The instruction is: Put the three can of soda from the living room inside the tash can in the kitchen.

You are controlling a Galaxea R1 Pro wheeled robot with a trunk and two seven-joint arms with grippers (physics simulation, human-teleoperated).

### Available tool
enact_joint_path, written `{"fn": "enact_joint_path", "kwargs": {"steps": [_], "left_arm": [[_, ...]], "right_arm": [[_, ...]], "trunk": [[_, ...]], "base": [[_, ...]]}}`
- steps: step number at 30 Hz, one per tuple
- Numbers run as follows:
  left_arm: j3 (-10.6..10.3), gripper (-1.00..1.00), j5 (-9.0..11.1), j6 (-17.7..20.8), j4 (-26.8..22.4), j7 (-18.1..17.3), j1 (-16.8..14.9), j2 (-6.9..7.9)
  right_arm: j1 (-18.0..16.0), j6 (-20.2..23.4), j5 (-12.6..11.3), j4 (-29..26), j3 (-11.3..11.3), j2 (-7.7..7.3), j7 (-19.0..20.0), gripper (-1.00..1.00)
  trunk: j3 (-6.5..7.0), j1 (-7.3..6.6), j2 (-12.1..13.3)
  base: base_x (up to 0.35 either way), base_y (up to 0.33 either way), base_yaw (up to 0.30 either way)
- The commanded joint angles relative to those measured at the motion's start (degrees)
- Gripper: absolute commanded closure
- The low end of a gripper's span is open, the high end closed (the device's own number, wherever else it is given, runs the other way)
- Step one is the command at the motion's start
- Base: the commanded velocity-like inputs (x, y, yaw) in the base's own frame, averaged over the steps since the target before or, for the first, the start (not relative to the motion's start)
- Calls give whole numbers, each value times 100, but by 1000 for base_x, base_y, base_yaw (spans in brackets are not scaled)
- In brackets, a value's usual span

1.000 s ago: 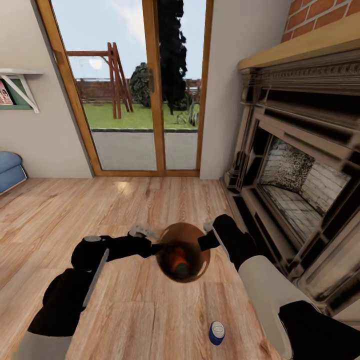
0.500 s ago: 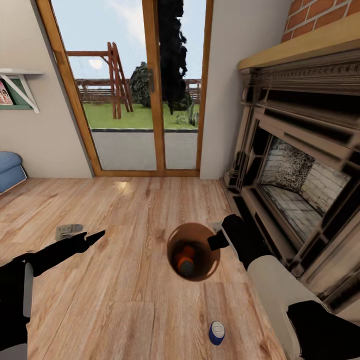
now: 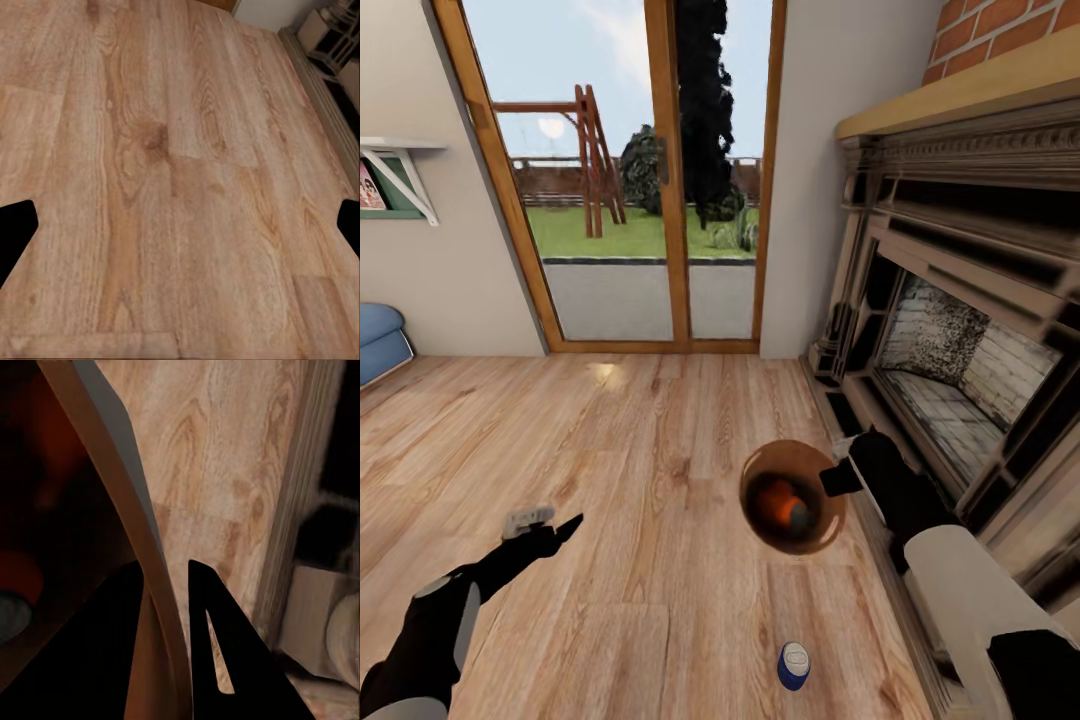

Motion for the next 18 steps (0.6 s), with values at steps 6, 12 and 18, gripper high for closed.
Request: {"fn": "enact_joint_path", "kwargs": {"steps": [6, 12, 18], "left_arm": [[-13, -100, -9, -395, 395, 118, 6, -3], [-13, -100, -2, -710, 720, 287, 7, -6], [-14, -100, -8, -1031, 1037, 519, 6, -8]], "right_arm": [[520, -898, -154, -171, -533, 6, 26, 100], [1177, -2345, -164, -184, -827, 34, 18, 100], [1579, -3017, -161, -183, -962, -12, 81, 100]], "trunk": [[1, -1, -1], [1, -1, -1], [1, -1, -1]], "base": [[0, 0, 0], [0, 0, 0], [0, 0, 0]]}}
